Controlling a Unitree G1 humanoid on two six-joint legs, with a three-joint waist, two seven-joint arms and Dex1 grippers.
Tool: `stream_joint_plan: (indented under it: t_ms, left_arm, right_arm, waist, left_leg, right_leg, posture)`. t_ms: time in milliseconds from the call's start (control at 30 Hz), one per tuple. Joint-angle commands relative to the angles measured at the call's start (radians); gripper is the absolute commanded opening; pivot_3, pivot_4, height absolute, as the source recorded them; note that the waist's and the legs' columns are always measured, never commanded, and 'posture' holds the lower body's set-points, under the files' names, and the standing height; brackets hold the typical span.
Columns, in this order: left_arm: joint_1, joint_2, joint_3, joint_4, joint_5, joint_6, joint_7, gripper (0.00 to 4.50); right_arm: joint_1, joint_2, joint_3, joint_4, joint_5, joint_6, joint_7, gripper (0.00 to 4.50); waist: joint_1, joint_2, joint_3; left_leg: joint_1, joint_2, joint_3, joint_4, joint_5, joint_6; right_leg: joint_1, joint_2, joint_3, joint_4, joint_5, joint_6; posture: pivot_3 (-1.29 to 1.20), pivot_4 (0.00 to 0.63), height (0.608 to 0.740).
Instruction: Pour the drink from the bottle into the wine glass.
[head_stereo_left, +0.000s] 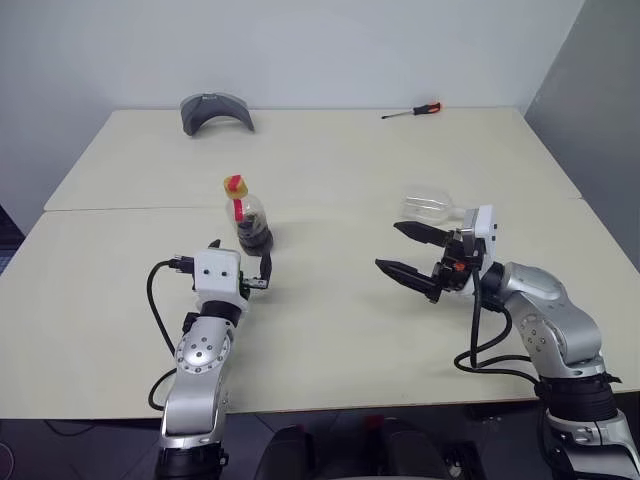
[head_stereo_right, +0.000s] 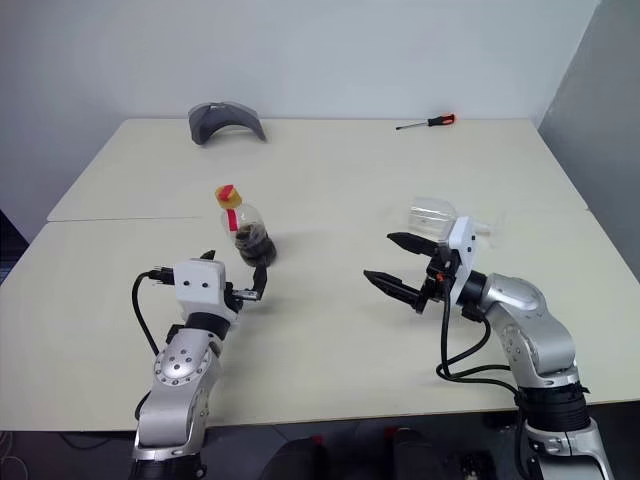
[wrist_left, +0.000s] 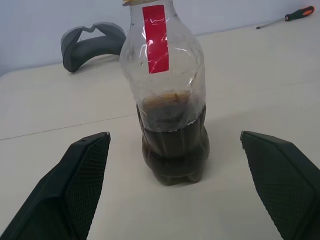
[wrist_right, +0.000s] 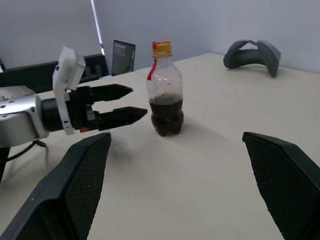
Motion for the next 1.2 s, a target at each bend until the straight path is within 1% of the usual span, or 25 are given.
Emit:
stream_joint_plan:
  t_ms: [33, 367, 767, 1200]
  left_arm:
    - [-0.048, 0.023, 0.013, 0.047, -0.015, -0.056, -0.017, 4.46]
    - [-0.134, 0.045, 0.020, 0.181, -0.022, -0.136, -0.019, 4.46]
    - [-0.289, 0.032, 0.010, 0.417, -0.023, -0.269, -0.010, 4.46]
    - [-0.435, 0.047, 0.031, 0.658, -0.030, -0.386, -0.007, 4.46]
  right_arm:
    - [-0.034, -0.009, -0.004, -0.007, 0.025, -0.005, 0.020, 4.50]
    - [-0.048, -0.008, -0.003, -0.019, 0.026, 0.013, 0.008, 4.50]
    - [-0.063, -0.010, -0.007, -0.050, 0.028, 0.046, -0.025, 4.50]
    - [-0.073, -0.004, -0.004, -0.061, 0.030, 0.057, -0.055, 4.50]
  waist:
    - [0.000, 0.000, 0.000]
    - [0.001, 0.000, 0.000]
    - [0.005, 0.000, 0.000]
    - [0.007, 0.000, 0.000]
  left_leg:
    - [0.000, 0.000, 0.000, 0.000, 0.000, 0.000]
    - [0.000, 0.000, 0.000, 0.000, 0.000, 0.000]
    - [0.000, 0.000, 0.000, 0.000, 0.000, -0.001]
    - [-0.001, 0.000, 0.000, 0.000, 0.001, -0.001]
  right_leg:
    - [0.000, 0.000, 0.000, 0.000, 0.000, 0.000]
    - [0.000, 0.000, 0.000, 0.000, 0.000, 0.000]
    - [-0.001, 0.000, -0.001, 0.000, 0.000, 0.000]
    - [-0.001, -0.001, -0.001, 0.001, 0.000, 0.000]
  posture:
    - [0.00, 0.150, 0.740]
    - [0.00, 0.150, 0.740]
    - [0.00, 0.150, 0.740]
    - [0.00, 0.150, 0.740]
